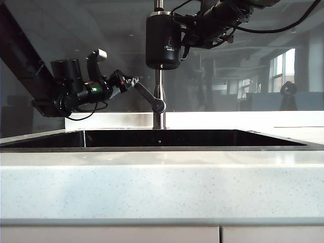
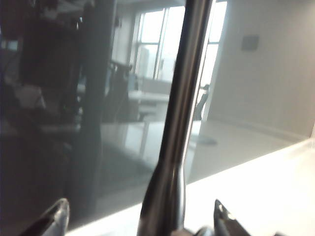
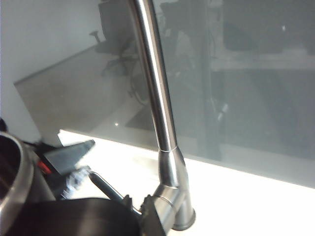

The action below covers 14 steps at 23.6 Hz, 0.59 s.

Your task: Pick up the mug next to the sink, go to the faucet to get some water, pour the water into the sink, and finally put the mug back to its place.

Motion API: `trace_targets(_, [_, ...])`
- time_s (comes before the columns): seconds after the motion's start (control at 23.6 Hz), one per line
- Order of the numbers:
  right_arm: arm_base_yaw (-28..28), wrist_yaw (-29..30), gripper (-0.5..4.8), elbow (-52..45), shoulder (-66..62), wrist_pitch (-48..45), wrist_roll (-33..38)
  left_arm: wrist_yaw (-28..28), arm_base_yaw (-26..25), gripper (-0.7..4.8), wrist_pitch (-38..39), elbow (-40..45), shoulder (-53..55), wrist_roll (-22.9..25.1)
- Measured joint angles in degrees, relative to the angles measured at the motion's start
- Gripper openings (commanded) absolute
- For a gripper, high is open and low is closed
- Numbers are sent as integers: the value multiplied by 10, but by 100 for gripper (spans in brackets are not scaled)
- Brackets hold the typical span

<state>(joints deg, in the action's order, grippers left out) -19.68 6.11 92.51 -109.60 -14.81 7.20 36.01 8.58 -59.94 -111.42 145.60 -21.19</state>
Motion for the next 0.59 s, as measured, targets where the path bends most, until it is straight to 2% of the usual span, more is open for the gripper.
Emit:
trace_targets(0.08, [0,0,-1,-1,13,39,-67,4,1,371,-48,0,0,-18])
trace_targets(0.21, [0,-8,-1,-1,33,67,-159,7,3,371,-63,0,0,-20])
trace_targets(0.59, [-4,-116,-1,-1,60,88,-355,7,2,371,-63,0,0,-29])
